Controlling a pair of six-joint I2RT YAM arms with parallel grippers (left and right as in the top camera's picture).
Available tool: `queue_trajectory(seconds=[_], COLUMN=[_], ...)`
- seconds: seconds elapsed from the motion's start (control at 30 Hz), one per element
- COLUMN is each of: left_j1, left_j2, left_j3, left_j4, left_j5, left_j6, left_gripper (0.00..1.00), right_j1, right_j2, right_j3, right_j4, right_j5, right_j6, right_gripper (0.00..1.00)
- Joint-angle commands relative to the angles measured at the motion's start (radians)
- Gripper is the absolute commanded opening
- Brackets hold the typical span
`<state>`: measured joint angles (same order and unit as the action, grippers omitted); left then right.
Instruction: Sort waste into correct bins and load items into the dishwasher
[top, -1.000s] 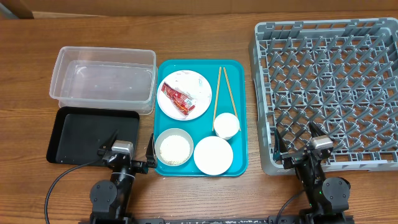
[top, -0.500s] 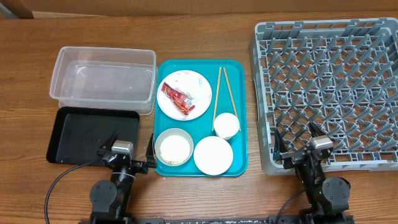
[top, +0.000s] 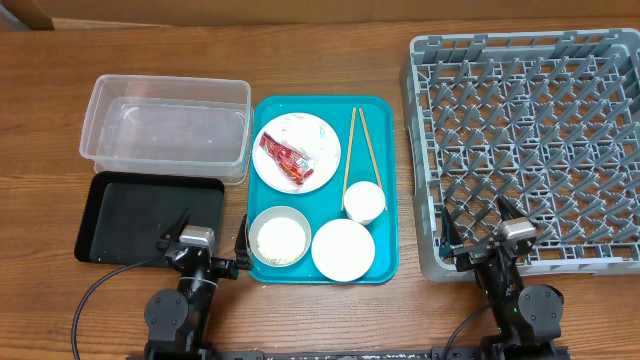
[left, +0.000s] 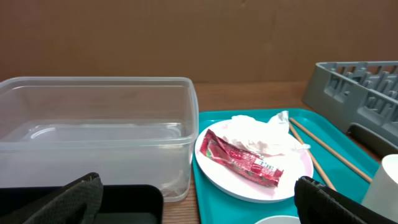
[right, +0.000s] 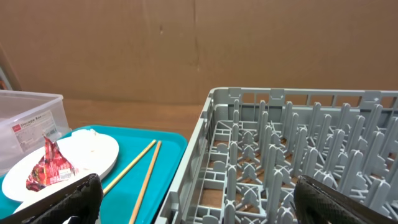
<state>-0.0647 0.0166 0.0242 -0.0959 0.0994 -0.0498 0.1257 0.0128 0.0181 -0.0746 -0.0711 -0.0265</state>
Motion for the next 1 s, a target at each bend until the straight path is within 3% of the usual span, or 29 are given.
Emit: queue_trajectory(seconds=[0.0, 0.27, 0.43, 0.63, 0.77, 0.97], left_j1=[0.005, 0.005, 0.005, 0.005, 0.005, 0.005], left_j2=[-0.01, -0.01, -0.005, 0.17, 0.404, 0.721], left_j3=[-0.008, 0.0, 0.117, 0.44, 0.684, 1.021], left_j4=[0.013, 0.145, 0.146, -0.182, -0.435, -0.648], left_j5=[0.072, 0.346, 0.38, 0.358, 0.37, 0.38], left_j6=[-0.04, -0.139, -0.159, -0.141, -0.122, -0.114], left_gripper=[1.0, 1.0, 1.0, 1.0, 1.0, 1.0], right_j1=[-0.002, -0.002, -0.002, -0.002, -0.002, -0.002], right_j2=[-0.008, -0.008, 0.005, 0.159, 0.377, 0.738], right_j3=[-0.01, -0.009, 0.089, 0.362, 0.638, 1.06], right_j4=[0.012, 0.116, 0.093, -0.164, -0.434, -0.808], right_j5=[-0.001, -0.2, -0.222, -0.232, -0.238, -0.243], right_j6=[-0.004, 0.121, 0.225, 0.24, 0.228, 0.177], right_gripper=[1.0, 1.0, 1.0, 1.0, 1.0, 1.0])
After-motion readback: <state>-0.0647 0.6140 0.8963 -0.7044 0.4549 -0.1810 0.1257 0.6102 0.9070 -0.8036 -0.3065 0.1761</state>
